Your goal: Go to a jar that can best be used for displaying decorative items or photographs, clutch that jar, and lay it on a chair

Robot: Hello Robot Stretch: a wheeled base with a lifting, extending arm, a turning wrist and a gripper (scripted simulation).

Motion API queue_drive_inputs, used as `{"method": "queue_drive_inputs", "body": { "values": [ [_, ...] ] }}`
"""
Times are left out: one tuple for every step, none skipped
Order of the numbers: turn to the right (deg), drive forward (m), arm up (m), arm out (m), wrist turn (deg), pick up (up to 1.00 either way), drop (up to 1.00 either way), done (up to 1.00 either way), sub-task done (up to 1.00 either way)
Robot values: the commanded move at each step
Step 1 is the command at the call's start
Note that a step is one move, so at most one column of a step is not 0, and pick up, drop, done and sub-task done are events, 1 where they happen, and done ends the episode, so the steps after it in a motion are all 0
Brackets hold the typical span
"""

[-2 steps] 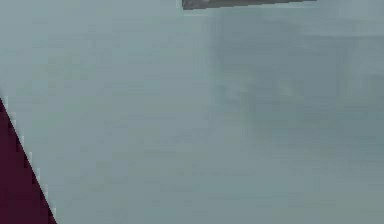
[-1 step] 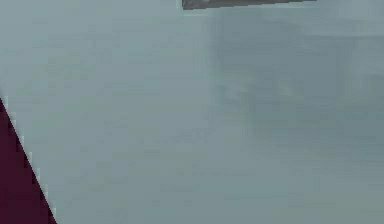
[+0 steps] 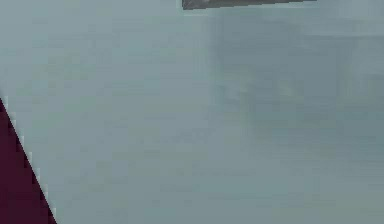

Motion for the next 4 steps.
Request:
{"method": "queue_drive_inputs", "body": {
  "values": [
    [0.0,0.00,0.10,0.00,0.0,0.00,0.00,0.00,0.00],
    [0.0,0.00,0.12,0.00,0.0,0.00,0.00,0.00,0.00],
    [0.0,0.00,0.00,0.00,-45.0,0.00,0.00,0.00,0.00],
    [0.0,0.00,0.00,0.00,-45.0,0.00,0.00,0.00,0.00]
  ]
}}
